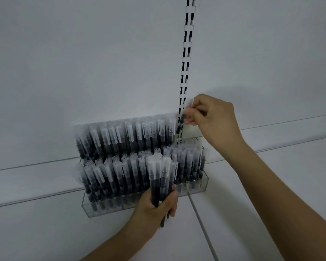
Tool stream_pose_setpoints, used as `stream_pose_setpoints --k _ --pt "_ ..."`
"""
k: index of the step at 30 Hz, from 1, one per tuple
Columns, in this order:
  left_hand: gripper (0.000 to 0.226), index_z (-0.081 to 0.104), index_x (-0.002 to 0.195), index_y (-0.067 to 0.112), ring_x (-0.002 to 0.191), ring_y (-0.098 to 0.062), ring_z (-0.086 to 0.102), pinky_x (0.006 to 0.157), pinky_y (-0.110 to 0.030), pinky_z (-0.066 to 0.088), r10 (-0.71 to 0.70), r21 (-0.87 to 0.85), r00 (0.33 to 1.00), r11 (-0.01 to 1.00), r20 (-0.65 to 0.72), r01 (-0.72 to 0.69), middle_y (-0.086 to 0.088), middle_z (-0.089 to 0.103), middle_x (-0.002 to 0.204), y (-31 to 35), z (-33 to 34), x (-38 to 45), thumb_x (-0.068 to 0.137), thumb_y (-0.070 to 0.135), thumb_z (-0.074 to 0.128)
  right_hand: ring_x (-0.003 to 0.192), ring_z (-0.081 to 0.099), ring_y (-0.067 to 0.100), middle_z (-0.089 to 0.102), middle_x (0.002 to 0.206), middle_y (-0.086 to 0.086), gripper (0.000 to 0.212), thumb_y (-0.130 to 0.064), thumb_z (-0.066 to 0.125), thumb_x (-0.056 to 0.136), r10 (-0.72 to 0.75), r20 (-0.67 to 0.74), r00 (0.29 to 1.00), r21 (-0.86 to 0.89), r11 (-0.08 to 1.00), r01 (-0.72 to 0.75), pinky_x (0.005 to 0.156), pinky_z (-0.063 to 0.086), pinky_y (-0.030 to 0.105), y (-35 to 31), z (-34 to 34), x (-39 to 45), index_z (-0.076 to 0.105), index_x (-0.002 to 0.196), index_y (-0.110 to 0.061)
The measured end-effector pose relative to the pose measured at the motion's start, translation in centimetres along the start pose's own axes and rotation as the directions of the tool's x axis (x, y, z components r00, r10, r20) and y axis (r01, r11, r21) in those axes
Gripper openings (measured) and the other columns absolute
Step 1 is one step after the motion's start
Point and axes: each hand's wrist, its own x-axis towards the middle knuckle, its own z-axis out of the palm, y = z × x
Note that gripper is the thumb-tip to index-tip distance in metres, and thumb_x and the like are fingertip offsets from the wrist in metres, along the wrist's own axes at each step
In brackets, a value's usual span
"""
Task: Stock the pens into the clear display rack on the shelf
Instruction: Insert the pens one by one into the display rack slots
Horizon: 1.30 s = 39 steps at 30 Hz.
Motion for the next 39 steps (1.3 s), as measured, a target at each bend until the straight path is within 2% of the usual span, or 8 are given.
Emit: stream_pose_setpoints --k 7,11,14,17,23,29,35,39 --pt "0.033 0.060 0.089 0.011 0.060 -0.017 0.052 0.065 -0.028 0.046 0.016 -0.044 1.000 0.999 -0.025 -0.017 -0.003 0.056 0.061 -0.4 0.2 0.4 0.085 0.044 0.059 0.065 0.068 0.014 0.069 0.073 -0.002 0.029 -0.033 0.055 0.099 -0.102 0.188 0.977 -0.427 0.887 0.174 0.068 0.056 0.038 0.4 1.6 0.5 0.064 0.079 -0.014" --pt "0.037 0.059 0.089 0.008 0.058 -0.015 0.051 0.063 -0.025 0.045 0.043 -0.058 0.999 0.997 -0.013 -0.044 -0.002 0.055 0.060 -0.3 0.2 0.4 0.081 0.045 0.058 0.076 0.063 0.023 0.069 0.082 0.003 0.024 -0.022 0.045 0.101 -0.098 0.296 0.950 -0.592 0.761 0.263 0.065 0.050 0.033 -0.9 2.0 0.5 0.066 0.092 -0.014" --pt "0.036 0.059 0.090 0.007 0.058 -0.015 0.051 0.063 -0.024 0.045 0.045 -0.067 0.999 0.997 -0.014 -0.045 -0.002 0.055 0.059 -0.3 0.1 0.4 0.083 0.042 0.058 0.075 0.060 0.018 0.067 0.082 0.000 0.027 -0.026 0.044 0.101 -0.053 0.307 0.950 -0.642 0.726 0.248 0.058 0.038 0.028 -1.1 1.8 0.1 0.068 0.093 -0.015" --pt "0.024 0.060 0.092 0.008 0.059 -0.017 0.052 0.064 -0.026 0.046 0.034 -0.052 0.999 0.998 -0.008 -0.034 -0.003 0.056 0.061 -0.5 -0.1 0.3 0.091 0.032 0.058 0.073 0.063 0.016 0.068 0.079 -0.004 0.037 -0.048 0.047 0.100 -0.033 0.255 0.966 -0.691 0.693 0.206 0.060 0.047 0.028 -0.8 1.0 -0.4 0.070 0.090 -0.020" --pt "0.019 0.064 0.083 0.023 0.058 -0.020 0.053 0.058 -0.038 0.044 0.016 -0.060 1.000 0.998 -0.006 -0.016 -0.005 0.057 0.060 -0.3 -0.1 0.4 0.082 0.042 0.061 0.059 0.056 0.003 0.062 0.062 -0.012 0.029 -0.048 0.062 0.089 -0.041 -0.010 0.999 -0.140 0.989 0.039 0.057 0.041 0.011 -1.0 -1.1 -6.7 0.068 0.074 -0.024" --pt "0.028 0.064 0.066 0.022 0.052 -0.033 0.050 0.052 -0.048 0.046 0.015 -0.001 1.000 1.000 -0.027 -0.015 -0.006 0.060 0.059 -0.4 -0.2 0.4 0.080 0.046 0.062 0.062 0.054 0.006 0.056 0.069 -0.015 0.026 -0.043 0.067 0.085 -0.131 0.098 0.987 -0.001 0.991 0.132 0.059 0.039 0.009 2.2 3.5 -11.5 0.063 0.078 -0.018" --pt "0.030 0.063 0.068 0.017 0.055 -0.014 0.058 0.052 -0.030 0.047 0.032 0.040 0.999 0.999 0.003 -0.032 -0.005 0.064 0.061 -0.1 0.1 0.5 0.089 0.038 0.063 0.055 0.050 0.008 0.054 0.063 -0.007 0.017 -0.034 0.064 0.089 -0.049 -0.076 0.996 0.120 0.991 0.058 0.054 0.040 0.017 2.5 2.9 -11.8 0.064 0.079 -0.020" --pt "0.022 0.060 0.085 0.009 0.057 -0.014 0.058 0.056 -0.028 0.046 0.017 0.003 1.000 1.000 -0.008 -0.017 -0.002 0.064 0.062 0.0 0.1 0.4 0.092 0.030 0.056 0.053 0.058 0.017 0.064 0.066 0.001 0.010 -0.023 0.064 0.095 0.056 -0.375 0.925 0.355 0.931 0.087 0.053 0.046 0.024 0.2 0.4 -9.5 0.064 0.085 -0.022"
